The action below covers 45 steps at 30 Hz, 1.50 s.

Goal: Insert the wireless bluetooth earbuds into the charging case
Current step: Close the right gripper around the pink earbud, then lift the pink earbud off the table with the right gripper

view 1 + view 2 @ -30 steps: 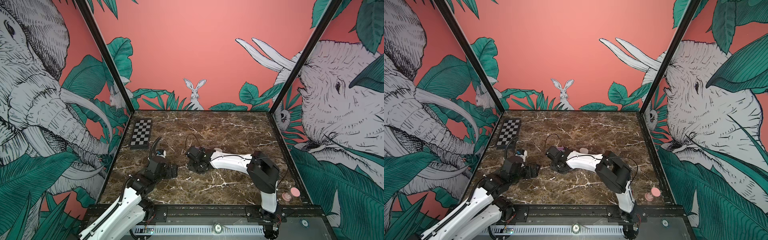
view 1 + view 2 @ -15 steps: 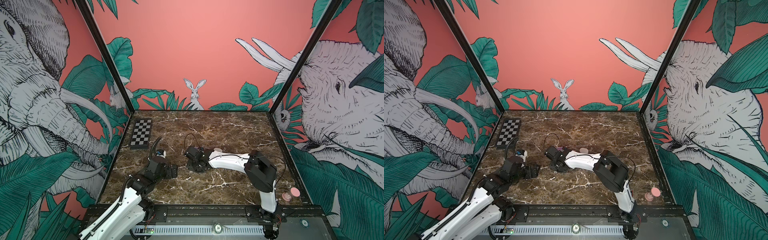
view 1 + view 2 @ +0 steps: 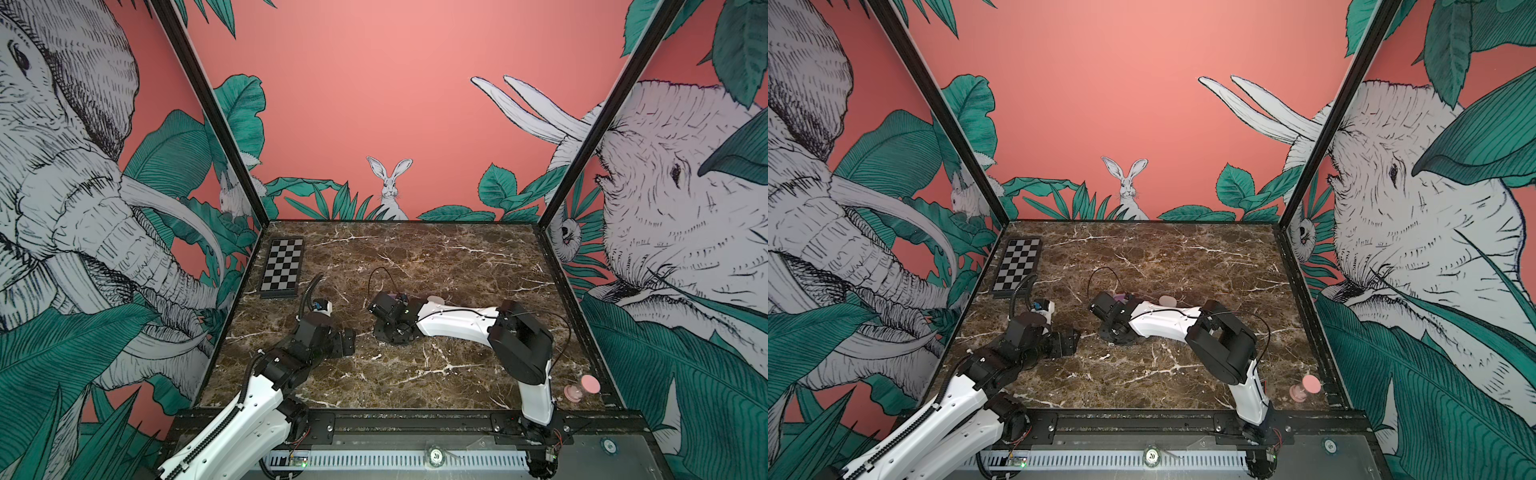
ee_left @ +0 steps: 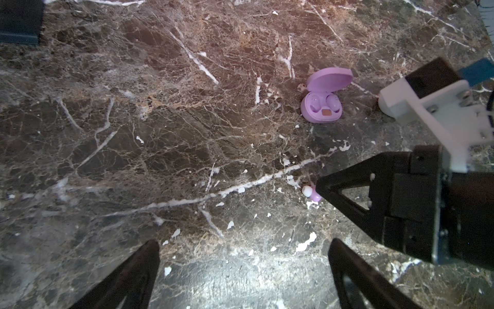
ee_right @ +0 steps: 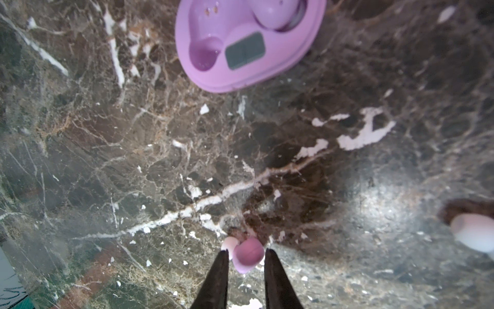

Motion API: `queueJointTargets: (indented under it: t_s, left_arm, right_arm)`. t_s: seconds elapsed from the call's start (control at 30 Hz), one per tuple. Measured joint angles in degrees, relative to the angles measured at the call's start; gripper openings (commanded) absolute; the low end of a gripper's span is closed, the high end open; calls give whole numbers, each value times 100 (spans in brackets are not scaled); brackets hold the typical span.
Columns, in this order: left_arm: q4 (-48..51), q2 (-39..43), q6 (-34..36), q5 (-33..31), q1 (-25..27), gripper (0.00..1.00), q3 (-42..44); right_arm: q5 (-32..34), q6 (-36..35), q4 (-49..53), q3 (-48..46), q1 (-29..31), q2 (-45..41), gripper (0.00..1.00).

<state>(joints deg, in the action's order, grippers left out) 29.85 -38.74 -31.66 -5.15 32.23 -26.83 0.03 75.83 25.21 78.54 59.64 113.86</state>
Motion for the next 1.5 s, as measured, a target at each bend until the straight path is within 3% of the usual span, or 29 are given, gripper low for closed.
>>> queueJointTargets:
  t_s: [1.5]
  left_arm:
    - [-24,2,0,-2,0,99,33]
  right_arm:
    - [42,-20,28,0,111,118,23]
